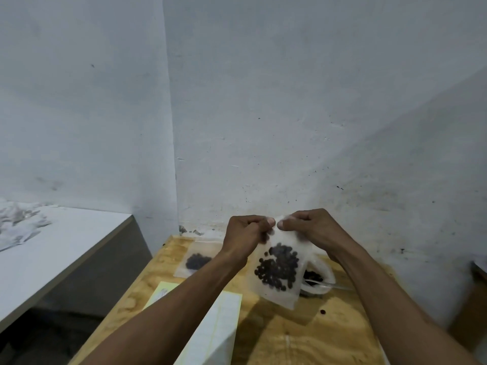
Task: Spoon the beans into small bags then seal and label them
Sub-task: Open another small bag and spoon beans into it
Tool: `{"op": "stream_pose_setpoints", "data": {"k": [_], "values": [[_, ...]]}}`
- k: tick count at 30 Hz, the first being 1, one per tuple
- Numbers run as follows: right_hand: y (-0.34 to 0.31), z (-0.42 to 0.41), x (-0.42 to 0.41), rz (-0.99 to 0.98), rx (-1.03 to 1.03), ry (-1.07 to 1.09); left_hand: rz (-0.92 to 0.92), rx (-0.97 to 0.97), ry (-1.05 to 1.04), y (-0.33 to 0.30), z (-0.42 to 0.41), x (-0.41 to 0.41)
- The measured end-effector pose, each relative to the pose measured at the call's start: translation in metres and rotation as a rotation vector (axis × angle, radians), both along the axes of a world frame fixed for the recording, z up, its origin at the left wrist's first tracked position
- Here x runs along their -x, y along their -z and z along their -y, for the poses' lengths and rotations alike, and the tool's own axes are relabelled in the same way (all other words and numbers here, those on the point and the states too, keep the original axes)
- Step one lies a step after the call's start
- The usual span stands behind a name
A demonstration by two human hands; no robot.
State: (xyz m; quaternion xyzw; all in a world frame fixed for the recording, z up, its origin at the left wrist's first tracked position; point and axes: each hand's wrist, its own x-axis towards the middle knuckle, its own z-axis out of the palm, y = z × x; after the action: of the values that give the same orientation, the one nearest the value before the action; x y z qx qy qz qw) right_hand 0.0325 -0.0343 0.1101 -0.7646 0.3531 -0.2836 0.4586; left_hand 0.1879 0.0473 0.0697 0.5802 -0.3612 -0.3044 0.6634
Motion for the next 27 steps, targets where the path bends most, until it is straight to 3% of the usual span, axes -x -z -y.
{"op": "stream_pose_setpoints", "data": {"k": [9,14,19,22,25,27], "values": [[0.016,-0.003,-0.009,-0.099,0.010,0.016,0.016,-0.121,-0.049,0.009,-0.007,-0.011],[0.020,0.008,0.005,-0.026,-0.093,0.025,-0.046,-0.159,-0.123,0.008,-0.009,-0.026],[0.026,0.011,-0.001,0.052,-0.047,0.104,-0.140,-0.136,-0.144,0.004,-0.006,-0.032],[0.035,0.013,-0.007,0.116,-0.171,-0.007,-0.232,-0.111,-0.136,-0.002,-0.009,-0.038],[0.045,-0.002,-0.018,0.027,-0.348,-0.216,-0.325,-0.096,-0.126,-0.003,-0.015,-0.047],[0.050,-0.014,-0.030,0.085,-0.418,-0.222,-0.323,-0.191,-0.050,0.003,-0.021,-0.054]]}}
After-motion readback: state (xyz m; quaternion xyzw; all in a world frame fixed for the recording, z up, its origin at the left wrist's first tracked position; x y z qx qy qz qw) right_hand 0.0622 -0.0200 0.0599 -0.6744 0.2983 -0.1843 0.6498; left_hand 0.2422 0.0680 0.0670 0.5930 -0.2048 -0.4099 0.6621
